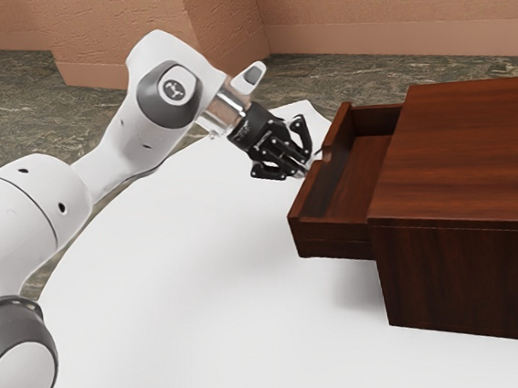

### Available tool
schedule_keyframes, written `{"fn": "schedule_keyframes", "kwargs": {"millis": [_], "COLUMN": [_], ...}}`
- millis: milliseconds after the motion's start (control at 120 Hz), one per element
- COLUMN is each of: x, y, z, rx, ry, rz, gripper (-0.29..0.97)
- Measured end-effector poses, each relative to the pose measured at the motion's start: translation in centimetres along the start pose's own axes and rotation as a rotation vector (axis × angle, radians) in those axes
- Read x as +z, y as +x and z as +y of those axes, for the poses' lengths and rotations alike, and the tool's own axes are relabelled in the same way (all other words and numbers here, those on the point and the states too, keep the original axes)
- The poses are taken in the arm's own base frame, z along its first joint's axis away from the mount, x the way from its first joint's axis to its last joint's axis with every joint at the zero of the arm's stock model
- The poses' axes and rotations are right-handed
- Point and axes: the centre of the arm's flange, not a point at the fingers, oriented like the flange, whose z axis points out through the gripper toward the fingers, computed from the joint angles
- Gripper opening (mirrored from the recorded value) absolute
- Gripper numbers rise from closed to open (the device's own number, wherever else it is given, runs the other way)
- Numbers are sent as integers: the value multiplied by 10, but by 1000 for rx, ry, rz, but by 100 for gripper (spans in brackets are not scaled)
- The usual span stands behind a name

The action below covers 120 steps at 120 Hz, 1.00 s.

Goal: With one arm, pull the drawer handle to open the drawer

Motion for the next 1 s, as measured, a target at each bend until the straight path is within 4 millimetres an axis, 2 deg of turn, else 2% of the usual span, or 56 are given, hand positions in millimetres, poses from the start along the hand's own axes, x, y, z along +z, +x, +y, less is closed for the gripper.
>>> {"fn": "schedule_keyframes", "kwargs": {"millis": [208,617,808,883,1000], "x": [-7,-32,-57,-77,-145], "y": [1,1,-3,-10,-34], "z": [-4,-31,-50,-53,-53], "rx": [-6,-54,-92,-101,-104], "ry": [4,29,48,50,49], "rz": [13,42,73,96,183], "gripper": [-4,-4,-3,-1,24]}}
